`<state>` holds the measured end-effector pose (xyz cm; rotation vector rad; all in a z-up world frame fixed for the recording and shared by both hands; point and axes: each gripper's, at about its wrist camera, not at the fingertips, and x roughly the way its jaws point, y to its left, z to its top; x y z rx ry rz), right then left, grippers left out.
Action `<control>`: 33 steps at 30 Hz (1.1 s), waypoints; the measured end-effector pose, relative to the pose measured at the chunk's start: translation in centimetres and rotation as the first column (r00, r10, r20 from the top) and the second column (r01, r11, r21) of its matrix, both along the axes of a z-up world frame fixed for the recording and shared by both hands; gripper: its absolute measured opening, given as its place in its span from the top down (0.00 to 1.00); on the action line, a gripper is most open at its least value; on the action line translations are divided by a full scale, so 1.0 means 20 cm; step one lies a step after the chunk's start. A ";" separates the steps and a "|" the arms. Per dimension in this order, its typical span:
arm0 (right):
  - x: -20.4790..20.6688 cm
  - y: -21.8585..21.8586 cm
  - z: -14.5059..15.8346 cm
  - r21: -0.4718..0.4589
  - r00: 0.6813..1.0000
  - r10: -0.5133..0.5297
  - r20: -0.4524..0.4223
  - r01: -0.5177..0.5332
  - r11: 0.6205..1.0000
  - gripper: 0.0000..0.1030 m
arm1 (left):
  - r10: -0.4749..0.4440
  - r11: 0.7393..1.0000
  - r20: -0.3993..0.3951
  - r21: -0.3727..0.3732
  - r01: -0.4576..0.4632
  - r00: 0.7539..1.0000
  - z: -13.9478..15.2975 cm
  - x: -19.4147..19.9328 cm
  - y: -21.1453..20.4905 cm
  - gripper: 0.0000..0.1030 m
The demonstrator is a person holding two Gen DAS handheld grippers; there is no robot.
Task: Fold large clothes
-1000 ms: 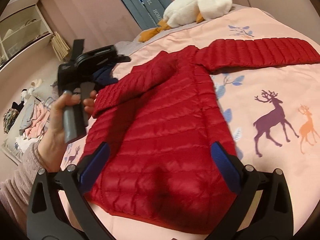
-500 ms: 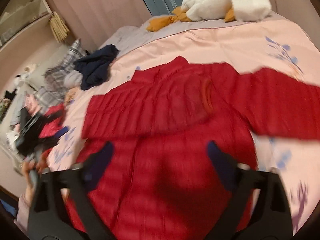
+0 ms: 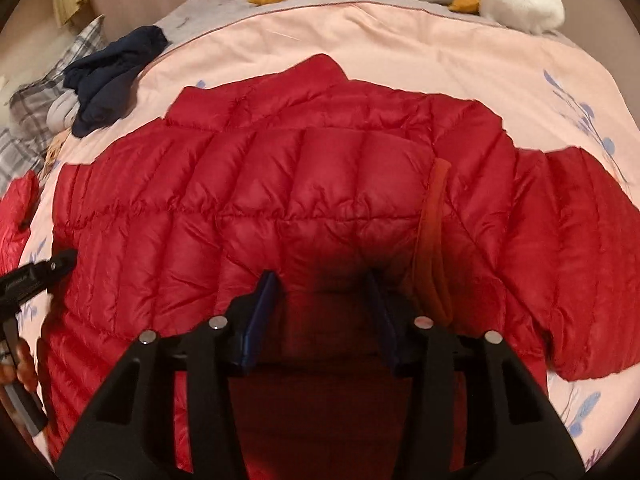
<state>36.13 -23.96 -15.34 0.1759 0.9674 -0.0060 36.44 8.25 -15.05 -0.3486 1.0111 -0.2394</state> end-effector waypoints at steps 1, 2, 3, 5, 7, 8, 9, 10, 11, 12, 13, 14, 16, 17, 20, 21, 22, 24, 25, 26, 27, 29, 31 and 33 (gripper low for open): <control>0.00 -0.01 0.01 0.013 1.000 0.004 0.003 -0.004 1.000 0.50 | 0.006 1.000 -0.006 -0.007 -0.006 1.000 0.01 0.00 0.00 0.78; -0.02 -0.02 0.03 0.047 1.000 0.000 0.009 -0.001 0.999 0.41 | 0.010 1.000 -0.014 -0.023 -0.011 1.000 0.03 0.00 0.00 0.75; -0.08 -0.06 0.07 0.126 0.999 -0.015 0.035 0.011 0.992 0.31 | 0.013 0.999 -0.018 -0.043 -0.014 1.000 0.04 -0.01 0.01 0.61; -0.21 -0.14 0.15 0.233 0.995 -0.033 0.095 0.010 0.972 0.22 | 0.013 0.995 -0.015 -0.102 -0.015 1.000 0.10 -0.06 0.03 0.32; -0.37 -0.28 0.23 0.288 0.986 -0.073 0.151 0.027 0.957 0.17 | 0.021 0.996 0.024 -0.084 -0.019 0.999 0.17 -0.15 0.05 0.17; -0.44 -0.36 0.25 0.301 0.982 -0.100 0.162 0.047 0.952 0.16 | 0.013 0.997 0.040 -0.074 -0.010 0.999 0.20 -0.19 0.06 0.17; -0.52 -0.45 0.25 0.314 0.978 -0.131 0.165 0.074 0.947 0.16 | 0.006 0.997 0.053 -0.072 -0.002 0.999 0.23 -0.25 0.07 0.17; -0.63 -0.58 0.25 0.341 0.969 -0.188 0.158 0.125 0.932 0.15 | 0.006 0.997 0.063 -0.080 -0.001 0.998 0.25 -0.29 0.09 0.17; -0.71 -0.69 0.24 0.363 0.961 -0.231 0.152 0.163 0.917 0.15 | 0.003 0.995 0.074 -0.098 0.004 0.997 0.28 -0.35 0.11 0.17; -0.80 -0.80 0.23 0.384 0.948 -0.284 0.143 0.212 0.899 0.15 | 0.004 0.993 0.083 -0.118 0.006 0.997 0.29 -0.40 0.14 0.17; -0.93 -0.97 0.20 0.405 0.918 -0.377 0.120 0.302 0.863 0.15 | 0.010 0.991 0.092 -0.130 0.002 0.996 0.30 -0.45 0.16 0.16; -1.01 -1.08 0.18 0.419 0.897 -0.428 0.107 0.350 0.838 0.14 | 0.017 0.990 0.100 -0.138 -0.003 0.995 0.31 -0.51 0.19 0.14; -1.16 -1.27 0.13 0.460 0.847 -0.527 0.073 0.440 0.771 0.14 | 0.040 0.988 0.113 -0.151 -0.023 0.993 0.32 -0.62 0.24 0.09; -1.24 -1.36 0.10 0.477 0.819 -0.572 0.055 0.481 0.735 0.14 | 0.053 0.986 0.111 -0.164 -0.035 0.992 0.31 -0.67 0.27 0.09; -1.39 -1.58 0.04 0.482 0.731 -0.682 0.026 0.588 0.649 0.14 | 0.096 0.981 0.096 -0.179 -0.078 0.991 0.29 -0.79 0.33 0.09; -1.41 -1.63 0.03 0.481 0.709 -0.705 0.016 0.613 0.627 0.14 | 0.116 0.978 0.092 -0.183 -0.098 0.989 0.28 -0.84 0.35 0.09; -1.42 -1.65 0.01 0.488 0.699 -0.715 0.013 0.620 0.615 0.14 | 0.126 0.976 0.088 -0.188 -0.108 0.988 0.27 -0.86 0.36 0.09; -1.41 -1.73 -0.05 0.527 0.669 -0.744 -0.009 0.635 0.564 0.14 | 0.153 0.968 0.078 -0.210 -0.134 0.985 0.25 -0.92 0.39 0.09; -1.40 -1.76 -0.07 0.548 0.657 -0.754 -0.014 0.635 0.544 0.14 | 0.169 0.964 0.072 -0.220 -0.149 0.983 0.24 -0.95 0.41 0.09; -1.39 -1.78 -0.09 0.571 0.639 -0.770 -0.007 0.635 0.521 0.14 | 0.181 0.961 0.067 -0.224 -0.162 0.981 0.23 -0.97 0.42 0.09; -1.37 -1.80 -0.10 0.582 0.626 -0.780 0.004 0.633 0.510 0.14 | 0.195 0.958 0.059 -0.225 -0.177 0.979 0.22 -1.00 0.43 0.09; -1.33 -1.82 -0.11 0.623 0.591 -0.806 0.038 0.617 0.482 0.15 | 0.197 0.958 0.042 -0.220 -0.183 0.979 0.21 -1.01 0.43 0.09; -1.30 -1.85 -0.11 0.643 0.563 -0.825 0.049 0.614 0.457 0.18 | 0.195 0.963 0.032 -0.196 -0.185 0.980 0.21 -1.02 0.43 0.09; -1.28 -1.87 -0.12 0.655 0.528 -0.847 0.066 0.617 0.436 0.26 | 0.196 0.965 0.034 -0.185 -0.187 0.980 0.22 -1.02 0.42 0.09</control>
